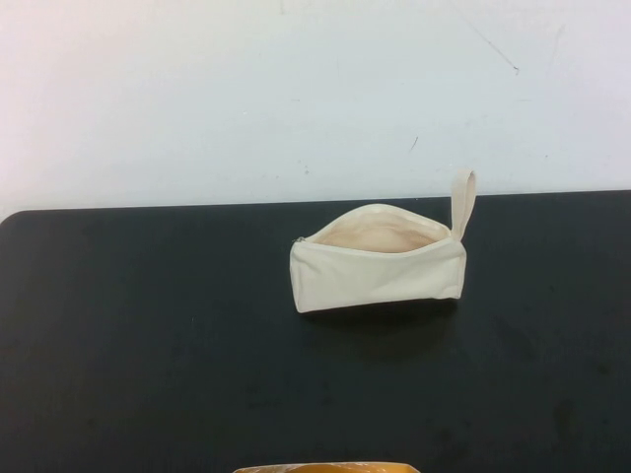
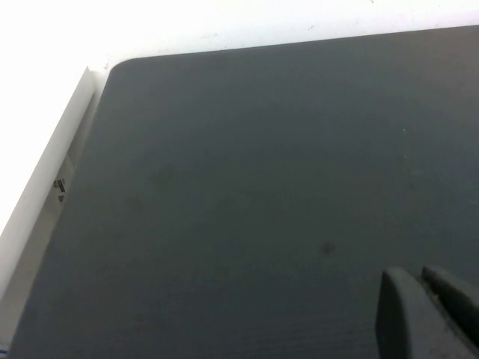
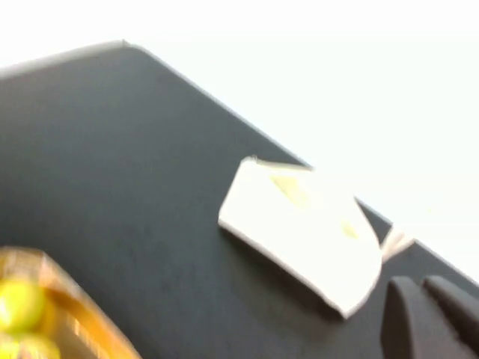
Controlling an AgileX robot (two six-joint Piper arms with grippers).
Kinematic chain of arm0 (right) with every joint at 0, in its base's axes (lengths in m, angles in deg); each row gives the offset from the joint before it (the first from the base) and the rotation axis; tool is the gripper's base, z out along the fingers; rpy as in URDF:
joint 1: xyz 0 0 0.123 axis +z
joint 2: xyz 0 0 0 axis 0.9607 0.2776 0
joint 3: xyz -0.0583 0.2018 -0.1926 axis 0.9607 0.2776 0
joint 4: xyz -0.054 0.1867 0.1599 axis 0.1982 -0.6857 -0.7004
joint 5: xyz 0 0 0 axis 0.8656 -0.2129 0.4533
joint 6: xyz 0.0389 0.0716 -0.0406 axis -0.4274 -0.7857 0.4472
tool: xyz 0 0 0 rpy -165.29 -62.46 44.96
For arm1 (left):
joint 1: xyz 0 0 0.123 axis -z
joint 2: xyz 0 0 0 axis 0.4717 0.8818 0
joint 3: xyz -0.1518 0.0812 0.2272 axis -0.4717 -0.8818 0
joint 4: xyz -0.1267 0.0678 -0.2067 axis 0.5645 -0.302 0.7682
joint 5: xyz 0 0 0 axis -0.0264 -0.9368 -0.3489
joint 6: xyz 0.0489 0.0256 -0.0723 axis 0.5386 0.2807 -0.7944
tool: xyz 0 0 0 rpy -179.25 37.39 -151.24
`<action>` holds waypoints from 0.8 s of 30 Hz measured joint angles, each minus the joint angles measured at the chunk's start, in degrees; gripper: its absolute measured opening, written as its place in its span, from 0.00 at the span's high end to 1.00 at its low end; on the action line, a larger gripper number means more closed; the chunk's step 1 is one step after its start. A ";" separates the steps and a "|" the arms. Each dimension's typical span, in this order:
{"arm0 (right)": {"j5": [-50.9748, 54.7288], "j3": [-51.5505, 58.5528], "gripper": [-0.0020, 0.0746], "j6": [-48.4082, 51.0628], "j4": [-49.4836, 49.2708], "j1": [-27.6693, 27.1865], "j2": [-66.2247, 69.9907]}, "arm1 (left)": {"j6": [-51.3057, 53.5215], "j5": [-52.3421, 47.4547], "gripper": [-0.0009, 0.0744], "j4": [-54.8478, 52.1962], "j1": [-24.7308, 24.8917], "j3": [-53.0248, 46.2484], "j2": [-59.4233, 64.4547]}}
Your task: Put eraser into pencil case
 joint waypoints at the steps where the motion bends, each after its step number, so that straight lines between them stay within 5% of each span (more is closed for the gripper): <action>1: 0.58 0.98 0.97 0.00 0.86 0.00 -1.34 | 0.00 0.00 0.99 0.00 0.00 0.00 0.00; 18: -15.28 28.48 0.98 -6.37 6.72 -0.40 -29.46 | 0.00 0.00 0.99 0.00 0.00 0.00 0.00; 24: -18.48 37.52 0.98 -7.78 5.18 -12.49 -37.80 | 0.00 0.00 0.99 0.00 0.00 0.00 0.00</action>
